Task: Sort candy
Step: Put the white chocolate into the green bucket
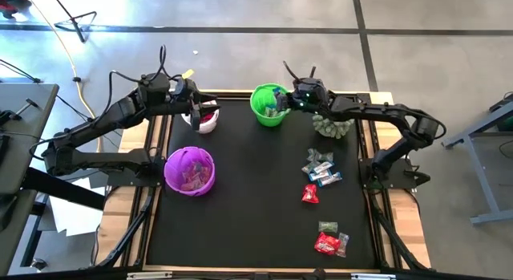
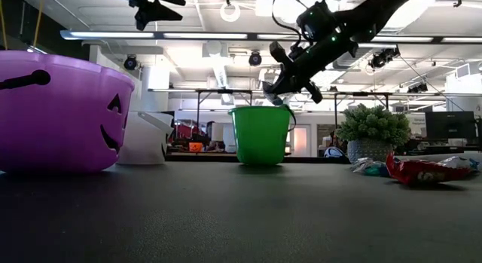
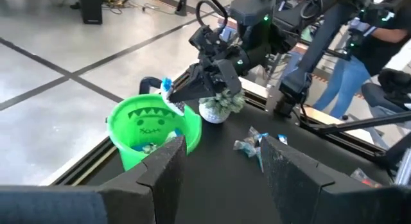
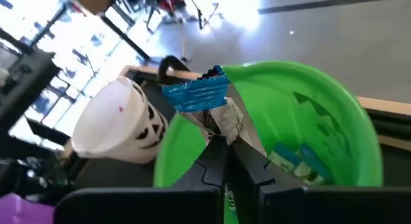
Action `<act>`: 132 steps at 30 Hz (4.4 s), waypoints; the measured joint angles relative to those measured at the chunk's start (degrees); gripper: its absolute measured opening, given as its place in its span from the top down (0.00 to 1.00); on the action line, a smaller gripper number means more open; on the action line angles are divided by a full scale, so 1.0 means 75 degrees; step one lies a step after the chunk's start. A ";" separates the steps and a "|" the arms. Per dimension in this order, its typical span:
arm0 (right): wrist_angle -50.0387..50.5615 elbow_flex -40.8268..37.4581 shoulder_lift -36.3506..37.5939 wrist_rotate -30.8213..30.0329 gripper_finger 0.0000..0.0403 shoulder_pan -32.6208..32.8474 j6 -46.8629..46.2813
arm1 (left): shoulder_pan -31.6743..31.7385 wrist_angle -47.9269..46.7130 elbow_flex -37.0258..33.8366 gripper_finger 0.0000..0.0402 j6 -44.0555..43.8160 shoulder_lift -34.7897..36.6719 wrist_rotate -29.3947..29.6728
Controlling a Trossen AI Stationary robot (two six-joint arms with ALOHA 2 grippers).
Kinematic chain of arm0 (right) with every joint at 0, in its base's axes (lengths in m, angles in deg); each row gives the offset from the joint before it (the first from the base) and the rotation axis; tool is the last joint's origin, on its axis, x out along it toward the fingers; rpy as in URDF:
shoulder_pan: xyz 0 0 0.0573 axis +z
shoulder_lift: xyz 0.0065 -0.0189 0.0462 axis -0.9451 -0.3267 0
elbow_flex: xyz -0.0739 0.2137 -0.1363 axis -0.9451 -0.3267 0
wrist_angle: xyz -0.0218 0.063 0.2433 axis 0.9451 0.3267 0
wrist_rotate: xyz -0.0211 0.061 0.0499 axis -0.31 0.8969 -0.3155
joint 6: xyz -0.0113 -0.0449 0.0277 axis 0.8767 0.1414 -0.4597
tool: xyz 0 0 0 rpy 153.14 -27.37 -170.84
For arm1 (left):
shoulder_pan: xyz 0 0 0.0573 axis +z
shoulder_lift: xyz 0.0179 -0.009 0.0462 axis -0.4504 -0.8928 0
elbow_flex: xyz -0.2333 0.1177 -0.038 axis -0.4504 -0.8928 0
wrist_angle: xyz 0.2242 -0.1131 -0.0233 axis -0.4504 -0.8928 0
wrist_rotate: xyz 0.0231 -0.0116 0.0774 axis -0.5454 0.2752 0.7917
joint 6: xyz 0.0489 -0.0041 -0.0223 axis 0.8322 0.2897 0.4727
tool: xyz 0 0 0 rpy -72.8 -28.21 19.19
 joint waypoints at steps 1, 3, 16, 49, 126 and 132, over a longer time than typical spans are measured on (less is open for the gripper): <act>0.0063 0.0000 -0.0002 0.0066 0.99 -0.0028 0.0109 | 0.0046 -0.0003 0.0000 0.54 -0.0008 0.0000 0.0002; 0.0061 0.0000 -0.0002 0.0127 0.99 -0.0048 0.0202 | 0.0122 0.0000 0.0000 0.54 -0.0011 0.0000 0.0003; -0.0226 0.0000 0.0038 0.0662 0.57 -0.0054 0.0896 | 0.0280 -0.0004 0.0003 0.54 -0.0018 0.0000 -0.0010; 1.0292 -0.0003 0.2107 0.1564 0.62 0.3100 0.3905 | -0.0975 -0.0078 0.0006 0.54 -0.0235 0.0000 -0.0912; 0.9673 -0.0332 -0.0444 0.1612 0.97 0.4386 0.4178 | -0.2532 -0.0382 0.0006 0.54 -0.1372 -0.0003 0.0003; 0.9417 0.0926 -0.0142 -0.0025 0.96 0.3984 0.4268 | -0.2535 -0.0377 0.0006 0.54 -0.1266 -0.0003 0.0009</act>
